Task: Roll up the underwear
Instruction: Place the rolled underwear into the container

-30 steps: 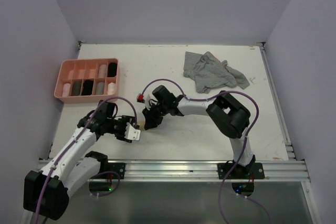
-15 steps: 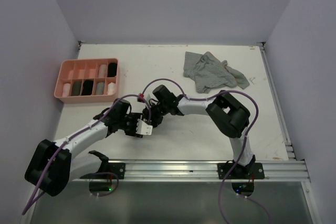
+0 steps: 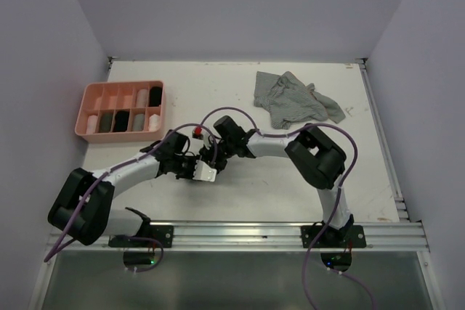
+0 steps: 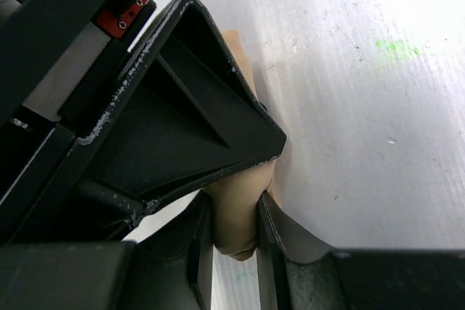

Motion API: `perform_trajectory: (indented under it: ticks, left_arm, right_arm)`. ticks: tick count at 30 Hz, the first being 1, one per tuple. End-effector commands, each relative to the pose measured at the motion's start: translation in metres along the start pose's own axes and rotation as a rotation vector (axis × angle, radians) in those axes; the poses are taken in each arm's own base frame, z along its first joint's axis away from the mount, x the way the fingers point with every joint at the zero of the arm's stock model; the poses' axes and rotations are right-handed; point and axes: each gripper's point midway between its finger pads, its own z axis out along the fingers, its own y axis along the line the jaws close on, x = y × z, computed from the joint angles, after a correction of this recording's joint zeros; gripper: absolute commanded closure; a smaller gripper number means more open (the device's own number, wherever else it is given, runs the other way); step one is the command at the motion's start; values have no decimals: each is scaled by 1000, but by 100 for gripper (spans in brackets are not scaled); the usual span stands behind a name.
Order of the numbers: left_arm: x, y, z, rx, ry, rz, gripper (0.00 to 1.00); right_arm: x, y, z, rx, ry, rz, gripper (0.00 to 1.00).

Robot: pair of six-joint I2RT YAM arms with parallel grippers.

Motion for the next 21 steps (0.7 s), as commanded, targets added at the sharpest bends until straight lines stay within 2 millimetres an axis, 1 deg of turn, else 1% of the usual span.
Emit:
perform_trajectory:
  ticks: [1, 2, 3, 4, 5, 6, 7, 8, 9, 10, 11, 12, 13, 14, 15, 16, 17, 18, 19, 20, 21]
  left_arm:
    - [24, -37, 5, 156, 100, -37, 95]
    - [25, -40, 5, 169, 105, -39, 100]
    - [27, -43, 4, 176, 113, -34, 100]
    - [28, -47, 2, 184, 122, -40, 100]
    - [30, -52, 1, 191, 126, -43, 100]
    - [29, -52, -1, 179, 127, -54, 100]
    - [30, -56, -2, 184, 128, -66, 100]
    - [29, -55, -4, 173, 127, -75, 100]
    - [27, -56, -5, 171, 127, -110, 100]
    - [25, -54, -6, 161, 125, -130, 100]
    - [23, -53, -8, 160, 124, -153, 100]
    - [20, -52, -9, 151, 116, -201, 100]
    - [17, -50, -10, 146, 110, -233, 100]
    - [8, -38, -13, 118, 83, -260, 100]
    - [4, -29, -18, 89, 63, -332, 100]
    - [-4, -9, -25, 43, 28, -368, 100]
    - [-8, 3, -32, -6, 4, -465, 100]
    - [-2, 19, -41, -71, 2, -539, 100]
    - [-9, 48, -55, -148, -25, -562, 100]
    - [-14, 59, -64, -171, -49, -586, 100]
    - [-14, 73, -77, -206, -89, -649, 100]
  right_arm:
    - [60, -29, -3, 126, 156, 135, 82]
    - [55, -32, -7, 133, 139, 149, 74]
    - [53, -34, -11, 143, 125, 182, 68]
    - [45, -36, -16, 150, 98, 196, 58]
    - [33, -44, -28, 166, 48, 213, 54]
    - [27, -46, -36, 174, 20, 244, 52]
    - [19, -56, -47, 190, -16, 270, 47]
    - [4, -56, -60, 203, -67, 264, 46]
    - [0, -58, -68, 216, -89, 287, 43]
    - [-5, -67, -80, 237, -121, 308, 39]
    - [-11, -69, -88, 245, -143, 314, 38]
    - [-21, -68, -100, 256, -176, 313, 38]
    - [-26, -74, -112, 280, -201, 323, 38]
    - [-29, -75, -119, 297, -215, 326, 38]
    - [-39, -75, -133, 329, -248, 316, 37]
    - [-42, -79, -143, 350, -266, 321, 37]
    - [-43, -80, -150, 367, -271, 327, 37]
    - [-50, -76, -160, 383, -295, 312, 37]
    - [-50, -81, -168, 411, -302, 318, 37]
    - [-48, -82, -173, 424, -297, 326, 37]
    - [-48, -83, -178, 438, -300, 326, 36]
